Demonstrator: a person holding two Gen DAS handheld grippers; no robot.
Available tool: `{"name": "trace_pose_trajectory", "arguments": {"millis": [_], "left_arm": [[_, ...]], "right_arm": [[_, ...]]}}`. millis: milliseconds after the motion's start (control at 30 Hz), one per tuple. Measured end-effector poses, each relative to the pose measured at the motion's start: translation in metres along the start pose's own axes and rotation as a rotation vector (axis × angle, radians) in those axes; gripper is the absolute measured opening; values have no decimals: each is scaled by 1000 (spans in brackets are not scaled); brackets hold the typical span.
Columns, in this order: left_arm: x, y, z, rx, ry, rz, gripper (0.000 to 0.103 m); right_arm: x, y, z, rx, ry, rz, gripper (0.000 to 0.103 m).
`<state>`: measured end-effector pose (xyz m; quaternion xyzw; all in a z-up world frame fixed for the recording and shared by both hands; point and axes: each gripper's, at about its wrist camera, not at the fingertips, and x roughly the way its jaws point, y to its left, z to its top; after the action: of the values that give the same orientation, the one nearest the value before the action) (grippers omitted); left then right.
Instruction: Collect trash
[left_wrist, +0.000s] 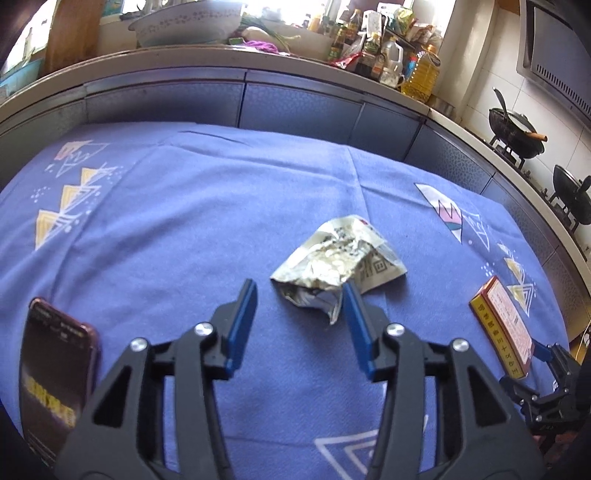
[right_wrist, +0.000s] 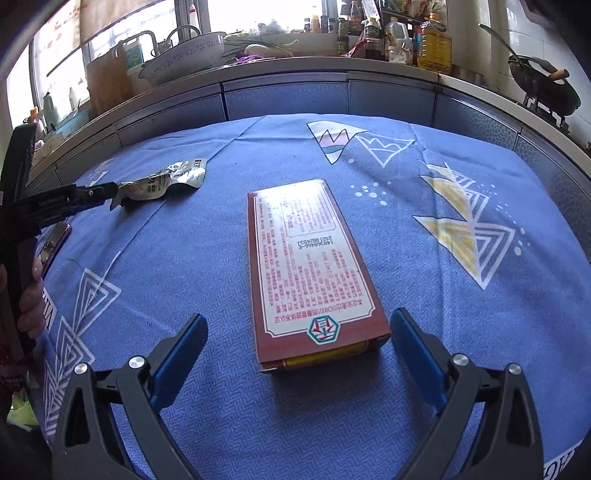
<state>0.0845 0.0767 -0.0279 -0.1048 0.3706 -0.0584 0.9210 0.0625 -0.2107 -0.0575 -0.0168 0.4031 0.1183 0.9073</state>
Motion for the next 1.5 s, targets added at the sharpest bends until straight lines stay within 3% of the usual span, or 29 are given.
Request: {"name": "trace_pose_trajectory", "arguments": {"millis": [167, 300, 400, 533, 567, 700, 767, 900, 1133, 1500], "left_arm": [[-10, 1, 19, 38, -19, -10, 65], [4, -16, 24, 138, 30, -19, 76], [25, -31, 20, 236, 78, 5, 76], [51, -37, 18, 232, 144, -13, 76], [53, -36, 18, 218, 150, -14, 75], [53, -32, 23, 162, 142, -60, 46], [49, -37, 21, 170, 148, -72, 43], [42, -46, 9, 186, 148, -97, 41], [20, -46, -15, 116, 163, -184, 41], [3, -50, -45, 160, 93, -150, 43]], "right_arm": [[0, -2, 0, 3, -1, 14, 100], [0, -4, 0, 8, -3, 17, 100], [-1, -4, 0, 9, -4, 19, 100], [-2, -5, 0, 20, -9, 33, 100], [-2, -5, -1, 23, -10, 36, 100], [-3, -6, -1, 29, -13, 43, 100], [-3, -6, -1, 29, -13, 43, 100], [-3, -6, -2, 33, -15, 45, 100], [-5, -4, -3, 36, -12, 20, 100], [-1, 2, -5, 2, 7, -36, 100]]}}
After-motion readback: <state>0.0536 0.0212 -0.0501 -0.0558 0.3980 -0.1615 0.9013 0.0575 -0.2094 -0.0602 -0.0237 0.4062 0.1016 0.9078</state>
